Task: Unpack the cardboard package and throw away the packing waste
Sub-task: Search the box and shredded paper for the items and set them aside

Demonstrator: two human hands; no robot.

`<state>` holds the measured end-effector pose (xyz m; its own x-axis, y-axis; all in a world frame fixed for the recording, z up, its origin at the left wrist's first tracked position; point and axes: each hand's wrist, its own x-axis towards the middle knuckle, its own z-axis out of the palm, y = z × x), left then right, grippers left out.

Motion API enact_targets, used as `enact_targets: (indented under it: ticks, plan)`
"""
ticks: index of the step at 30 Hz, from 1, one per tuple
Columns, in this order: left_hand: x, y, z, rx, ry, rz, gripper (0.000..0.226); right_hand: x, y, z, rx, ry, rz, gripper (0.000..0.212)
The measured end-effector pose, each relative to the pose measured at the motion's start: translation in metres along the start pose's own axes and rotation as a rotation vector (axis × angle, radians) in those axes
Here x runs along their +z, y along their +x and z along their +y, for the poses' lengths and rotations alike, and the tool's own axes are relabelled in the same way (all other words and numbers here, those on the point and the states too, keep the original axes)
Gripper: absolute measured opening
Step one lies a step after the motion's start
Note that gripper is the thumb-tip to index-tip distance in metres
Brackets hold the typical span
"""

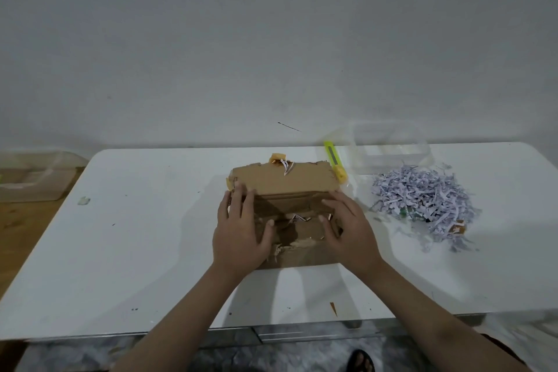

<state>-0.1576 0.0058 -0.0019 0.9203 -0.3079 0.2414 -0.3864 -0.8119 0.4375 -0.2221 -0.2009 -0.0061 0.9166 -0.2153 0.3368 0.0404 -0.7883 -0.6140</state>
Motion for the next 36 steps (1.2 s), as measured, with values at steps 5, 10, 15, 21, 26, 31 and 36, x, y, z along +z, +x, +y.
enact_targets:
  ticks: [5,10,15,21,26,31,36]
  plan:
    - [0.0,-0.006,-0.008,0.055,0.029,-0.073,0.107,-0.009,0.013,-0.01,-0.042,-0.012,0.079,0.027]
    - [-0.001,-0.01,-0.01,0.047,0.053,-0.104,0.133,-0.011,0.024,-0.038,-0.066,-0.08,0.022,0.01]
    - [0.001,-0.017,-0.011,0.061,0.032,-0.079,0.136,-0.001,0.034,-0.057,0.272,-0.506,-0.584,0.015]
    - [0.001,-0.019,-0.013,0.071,-0.035,-0.034,0.133,0.007,0.037,-0.054,0.297,-0.323,-0.623,0.016]
    - [0.0,-0.023,-0.014,0.083,-0.064,-0.009,0.131,-0.009,0.037,-0.036,0.264,-0.055,-0.505,0.032]
    - [0.002,-0.021,-0.013,0.023,-0.156,0.037,0.101,-0.02,0.036,-0.028,0.275,0.191,-0.402,0.028]
    - [0.004,-0.011,-0.002,-0.153,-0.295,0.159,0.073,-0.021,0.037,-0.02,0.449,0.525,-0.39,0.031]
